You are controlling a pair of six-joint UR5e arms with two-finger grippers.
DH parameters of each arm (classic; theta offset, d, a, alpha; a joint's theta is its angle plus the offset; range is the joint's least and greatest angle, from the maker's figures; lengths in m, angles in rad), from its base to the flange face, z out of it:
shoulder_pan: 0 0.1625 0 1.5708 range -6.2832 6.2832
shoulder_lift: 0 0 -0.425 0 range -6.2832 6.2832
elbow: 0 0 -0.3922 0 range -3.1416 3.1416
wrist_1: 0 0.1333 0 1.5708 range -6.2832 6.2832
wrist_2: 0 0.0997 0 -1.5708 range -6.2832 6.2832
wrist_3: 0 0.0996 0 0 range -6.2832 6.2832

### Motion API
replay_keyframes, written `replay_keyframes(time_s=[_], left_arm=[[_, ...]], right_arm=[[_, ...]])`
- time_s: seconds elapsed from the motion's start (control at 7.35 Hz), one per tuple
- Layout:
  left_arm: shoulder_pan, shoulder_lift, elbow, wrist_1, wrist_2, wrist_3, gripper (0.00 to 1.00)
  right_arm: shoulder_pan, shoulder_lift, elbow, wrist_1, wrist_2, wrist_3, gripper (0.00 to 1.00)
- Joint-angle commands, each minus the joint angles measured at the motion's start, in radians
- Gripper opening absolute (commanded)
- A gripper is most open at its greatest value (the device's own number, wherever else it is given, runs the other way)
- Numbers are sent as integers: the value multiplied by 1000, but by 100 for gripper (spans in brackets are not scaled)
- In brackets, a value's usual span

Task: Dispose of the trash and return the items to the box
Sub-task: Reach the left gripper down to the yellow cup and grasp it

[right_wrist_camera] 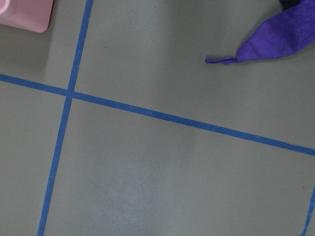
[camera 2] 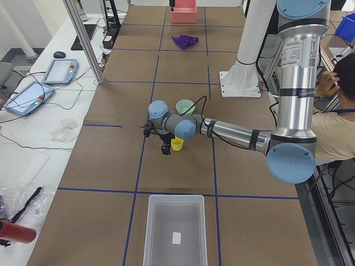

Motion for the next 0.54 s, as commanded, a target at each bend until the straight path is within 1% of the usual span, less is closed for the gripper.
replay_keyframes(time_s=[0.0, 0.27, 0.41], left_arm=[[34, -4, 13, -15, 10, 1, 100], [45, -4, 31, -47, 10, 2, 81], [48, -14, 50, -53, 10, 1, 60]], right_arm=[[0, -1, 0, 0, 5, 0, 100], [0, -4, 0, 3, 3, -3, 100], [0, -4, 1, 3, 3, -3, 100]])
